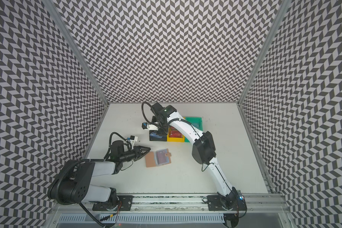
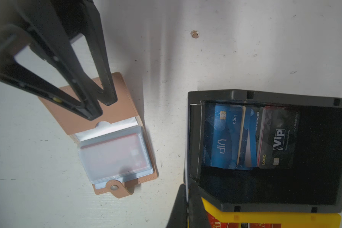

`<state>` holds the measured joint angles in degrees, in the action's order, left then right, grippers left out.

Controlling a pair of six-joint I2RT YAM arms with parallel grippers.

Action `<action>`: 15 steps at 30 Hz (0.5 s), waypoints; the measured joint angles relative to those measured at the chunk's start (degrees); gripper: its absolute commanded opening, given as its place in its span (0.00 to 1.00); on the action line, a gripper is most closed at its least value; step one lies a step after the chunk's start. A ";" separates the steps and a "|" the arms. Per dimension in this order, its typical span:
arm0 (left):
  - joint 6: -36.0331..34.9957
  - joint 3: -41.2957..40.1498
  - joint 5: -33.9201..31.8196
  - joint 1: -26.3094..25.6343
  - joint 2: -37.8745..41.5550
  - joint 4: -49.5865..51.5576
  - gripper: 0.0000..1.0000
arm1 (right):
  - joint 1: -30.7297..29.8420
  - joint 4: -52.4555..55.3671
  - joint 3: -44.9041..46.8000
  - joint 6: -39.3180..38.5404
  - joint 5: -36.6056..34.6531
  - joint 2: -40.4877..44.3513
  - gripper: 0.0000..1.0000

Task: Take the credit cards out of the card holder
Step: Place the credit card in the storage box.

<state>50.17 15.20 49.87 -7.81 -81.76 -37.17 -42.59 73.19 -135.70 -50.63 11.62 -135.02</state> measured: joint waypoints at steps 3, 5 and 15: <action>-0.24 0.00 0.00 0.20 0.00 0.02 0.31 | 0.02 -0.04 0.00 -0.37 -0.96 -0.44 0.00; -0.42 0.00 0.00 0.37 0.00 0.02 0.31 | 0.02 -0.31 0.00 -0.44 -1.51 -0.44 0.00; -0.87 0.00 0.00 0.37 -1.53 0.02 0.31 | 0.13 -2.93 0.00 -0.76 -4.07 -0.44 0.00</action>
<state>49.30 15.20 49.87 -7.44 -83.29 -37.15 -42.46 70.26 -135.70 -51.40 7.55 -135.46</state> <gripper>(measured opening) 0.310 0.047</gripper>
